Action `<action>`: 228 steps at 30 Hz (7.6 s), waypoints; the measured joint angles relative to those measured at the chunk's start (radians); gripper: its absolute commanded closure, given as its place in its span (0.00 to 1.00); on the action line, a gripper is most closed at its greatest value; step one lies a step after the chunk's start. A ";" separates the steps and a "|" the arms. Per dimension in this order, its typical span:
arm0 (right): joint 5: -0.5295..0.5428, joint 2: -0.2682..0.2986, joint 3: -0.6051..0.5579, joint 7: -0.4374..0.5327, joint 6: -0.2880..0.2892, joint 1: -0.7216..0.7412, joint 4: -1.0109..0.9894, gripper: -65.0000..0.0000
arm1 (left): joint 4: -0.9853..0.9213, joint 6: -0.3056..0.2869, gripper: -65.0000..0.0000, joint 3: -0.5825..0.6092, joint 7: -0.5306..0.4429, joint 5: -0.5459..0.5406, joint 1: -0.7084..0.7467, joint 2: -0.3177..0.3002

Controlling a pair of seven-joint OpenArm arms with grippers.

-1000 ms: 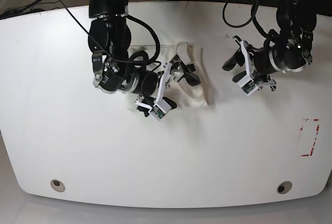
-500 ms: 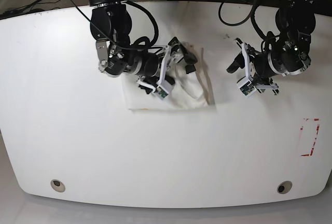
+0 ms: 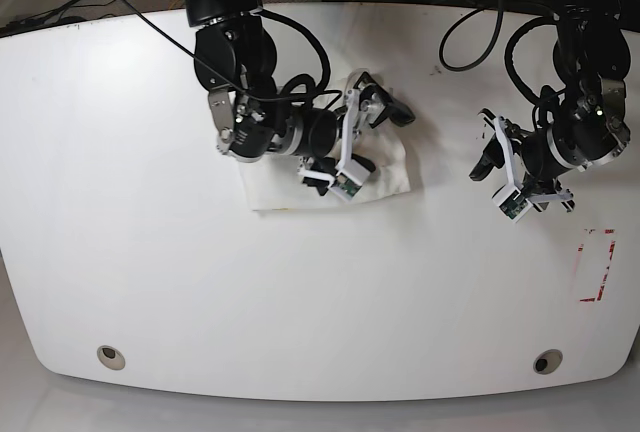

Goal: Fold the T-shirt properly

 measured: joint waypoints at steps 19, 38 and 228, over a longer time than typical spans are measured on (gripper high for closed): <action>-0.005 0.203 0.341 0.014 -0.002 0.191 -0.231 0.57 | -0.001 0.000 0.61 0.355 -0.008 -0.004 -0.042 0.171; -0.281 0.219 0.338 0.293 -0.003 0.243 -0.547 0.59 | -0.151 -0.001 0.61 0.500 -0.014 0.308 -0.027 0.167; -0.291 0.153 0.523 1.189 -0.171 -1.139 -0.004 0.59 | -0.104 0.567 0.23 0.033 -1.232 0.550 1.217 0.418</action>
